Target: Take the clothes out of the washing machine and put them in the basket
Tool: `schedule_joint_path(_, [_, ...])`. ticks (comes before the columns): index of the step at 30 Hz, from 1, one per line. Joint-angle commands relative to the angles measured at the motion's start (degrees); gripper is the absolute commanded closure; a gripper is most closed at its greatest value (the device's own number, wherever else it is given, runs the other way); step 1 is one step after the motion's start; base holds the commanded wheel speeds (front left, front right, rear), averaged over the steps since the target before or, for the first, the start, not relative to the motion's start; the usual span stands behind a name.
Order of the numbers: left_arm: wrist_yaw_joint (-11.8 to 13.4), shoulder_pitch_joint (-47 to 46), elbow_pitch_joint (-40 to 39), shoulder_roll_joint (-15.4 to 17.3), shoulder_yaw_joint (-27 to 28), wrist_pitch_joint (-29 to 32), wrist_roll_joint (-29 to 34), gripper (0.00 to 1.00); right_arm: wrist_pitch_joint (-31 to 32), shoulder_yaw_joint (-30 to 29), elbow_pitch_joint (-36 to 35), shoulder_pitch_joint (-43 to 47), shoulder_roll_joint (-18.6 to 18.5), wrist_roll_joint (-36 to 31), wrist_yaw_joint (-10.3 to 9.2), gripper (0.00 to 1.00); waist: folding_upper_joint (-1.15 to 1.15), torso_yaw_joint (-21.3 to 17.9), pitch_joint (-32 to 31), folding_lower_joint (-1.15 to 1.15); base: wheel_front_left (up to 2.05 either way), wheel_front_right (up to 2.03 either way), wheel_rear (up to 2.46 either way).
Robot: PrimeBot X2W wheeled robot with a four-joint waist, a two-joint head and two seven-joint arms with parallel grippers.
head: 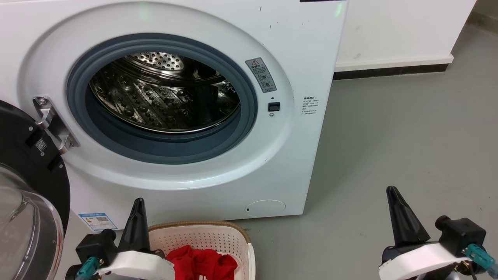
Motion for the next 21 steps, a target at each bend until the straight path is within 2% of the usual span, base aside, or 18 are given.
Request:
schedule_joint_path(1, [-0.4,-1.68,-0.61,0.13,0.33,0.58,-3.07,1.0,0.24,-0.13,-0.32,-1.72,-0.54,3.53,0.0,1.0,0.0,0.09,0.0,0.0,0.0,0.0,0.0])
schedule_joint_path(21, [-2.3,-3.14,0.88,0.02,1.81,5.13,-22.95,1.0,2.87,-0.83,2.91,-3.86,-1.56,25.47,-0.01,1.0,0.0,1.09,0.07,0.0,0.0,0.0,0.0])
